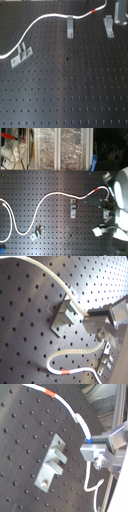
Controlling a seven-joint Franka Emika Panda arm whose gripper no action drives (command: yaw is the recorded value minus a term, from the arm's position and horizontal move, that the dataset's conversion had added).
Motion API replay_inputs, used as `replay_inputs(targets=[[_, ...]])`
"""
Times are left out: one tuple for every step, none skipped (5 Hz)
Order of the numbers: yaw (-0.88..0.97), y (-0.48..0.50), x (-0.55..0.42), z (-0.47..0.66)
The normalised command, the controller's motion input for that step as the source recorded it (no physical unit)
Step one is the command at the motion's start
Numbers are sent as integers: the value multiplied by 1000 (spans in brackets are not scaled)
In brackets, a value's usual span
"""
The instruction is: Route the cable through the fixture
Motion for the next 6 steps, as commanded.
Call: replay_inputs(targets=[[146,57,-263,3],[-11,-29,-54,84],[0,-229,-527,242],[0,46,6,-1],[0,228,-257,-4],[0,79,-20,-1]])
